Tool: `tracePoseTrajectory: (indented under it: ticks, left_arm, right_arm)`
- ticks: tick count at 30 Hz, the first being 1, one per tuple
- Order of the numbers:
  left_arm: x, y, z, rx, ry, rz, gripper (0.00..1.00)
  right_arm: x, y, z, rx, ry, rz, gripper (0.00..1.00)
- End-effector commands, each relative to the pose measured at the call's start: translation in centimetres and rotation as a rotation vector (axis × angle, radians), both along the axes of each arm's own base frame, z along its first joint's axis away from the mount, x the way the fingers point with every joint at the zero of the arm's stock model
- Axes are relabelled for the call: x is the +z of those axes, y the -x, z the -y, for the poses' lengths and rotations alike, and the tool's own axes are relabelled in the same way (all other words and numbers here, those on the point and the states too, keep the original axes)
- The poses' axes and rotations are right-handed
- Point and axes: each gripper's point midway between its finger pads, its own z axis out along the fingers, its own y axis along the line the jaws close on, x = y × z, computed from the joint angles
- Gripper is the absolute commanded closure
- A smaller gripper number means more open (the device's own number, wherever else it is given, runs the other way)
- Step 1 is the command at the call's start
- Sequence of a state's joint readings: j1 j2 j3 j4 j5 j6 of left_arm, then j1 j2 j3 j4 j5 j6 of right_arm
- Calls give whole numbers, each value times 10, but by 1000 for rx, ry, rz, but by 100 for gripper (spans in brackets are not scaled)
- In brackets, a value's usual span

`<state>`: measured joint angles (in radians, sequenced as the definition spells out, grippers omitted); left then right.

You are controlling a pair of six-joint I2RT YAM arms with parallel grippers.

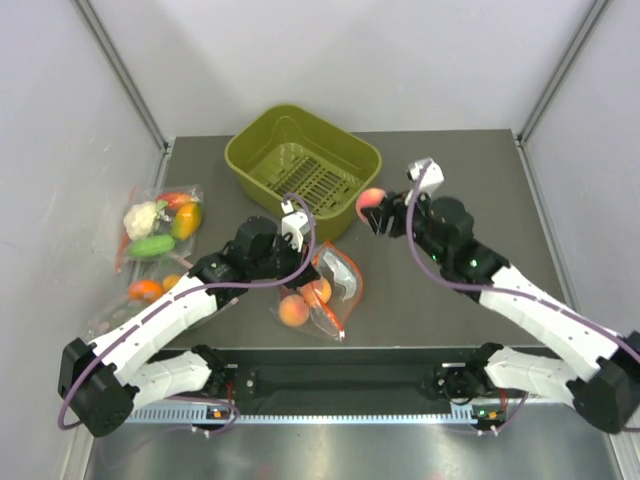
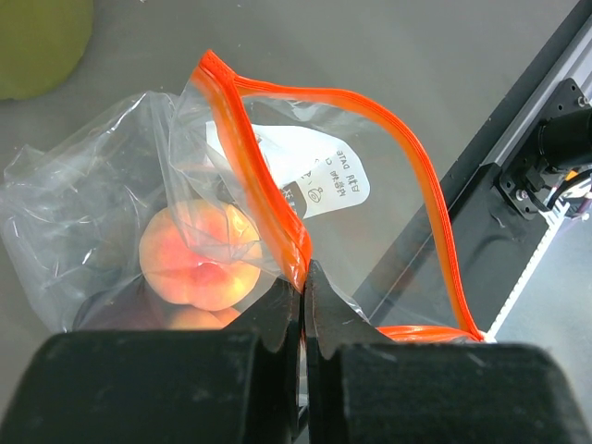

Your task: Open the zip-top bag and remove the fake food

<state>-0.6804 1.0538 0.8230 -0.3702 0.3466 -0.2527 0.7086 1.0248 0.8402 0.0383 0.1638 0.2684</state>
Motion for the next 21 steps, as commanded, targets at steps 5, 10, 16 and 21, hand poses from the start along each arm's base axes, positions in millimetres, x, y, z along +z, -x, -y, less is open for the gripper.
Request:
tracePoseTrajectory:
  ticks: [5, 10, 16, 21]
  left_arm:
    - [22, -3, 3, -20, 44, 63, 100]
    - [25, -3, 3, -22, 52, 68, 100]
    - [25, -3, 3, -28, 59, 61, 100]
    - [25, -3, 3, -28, 59, 61, 100]
  right_arm:
    - [66, -69, -60, 180, -3, 113, 66]
    - [57, -109, -86, 196, 18, 74, 65]
    - [21, -143, -103, 190, 54, 9, 25]
    - [13, -147, -110, 215, 55, 4, 8]
